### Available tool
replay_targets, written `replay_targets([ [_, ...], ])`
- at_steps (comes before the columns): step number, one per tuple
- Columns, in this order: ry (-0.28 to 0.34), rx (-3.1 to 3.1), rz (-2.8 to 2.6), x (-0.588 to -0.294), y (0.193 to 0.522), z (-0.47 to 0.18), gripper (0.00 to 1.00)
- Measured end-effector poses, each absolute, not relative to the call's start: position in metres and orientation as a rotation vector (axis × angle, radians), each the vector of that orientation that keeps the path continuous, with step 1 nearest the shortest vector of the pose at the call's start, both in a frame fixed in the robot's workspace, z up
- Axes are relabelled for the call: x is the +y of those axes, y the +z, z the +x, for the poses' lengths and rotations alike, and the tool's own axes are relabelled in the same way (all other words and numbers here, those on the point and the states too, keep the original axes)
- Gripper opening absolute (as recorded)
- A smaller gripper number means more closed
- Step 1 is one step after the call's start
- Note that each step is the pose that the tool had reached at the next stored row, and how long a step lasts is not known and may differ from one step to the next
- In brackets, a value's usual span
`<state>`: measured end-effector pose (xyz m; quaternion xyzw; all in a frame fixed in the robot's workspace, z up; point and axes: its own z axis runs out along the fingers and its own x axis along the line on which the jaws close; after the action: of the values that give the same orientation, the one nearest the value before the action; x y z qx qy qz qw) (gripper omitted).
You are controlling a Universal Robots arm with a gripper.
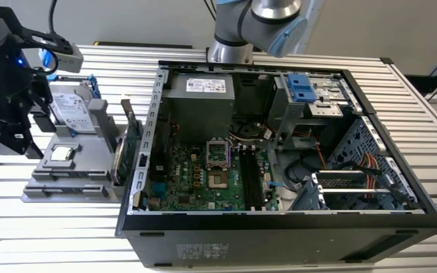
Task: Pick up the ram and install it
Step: 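Pick up the ram and move it above insertion slot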
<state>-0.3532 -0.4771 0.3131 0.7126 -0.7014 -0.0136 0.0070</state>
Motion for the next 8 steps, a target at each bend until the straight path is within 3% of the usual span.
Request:
replay_targets([
  [8, -0.043, -2.194, 2.229, -0.4771, 0.3104, -0.3531, 1.00],
])
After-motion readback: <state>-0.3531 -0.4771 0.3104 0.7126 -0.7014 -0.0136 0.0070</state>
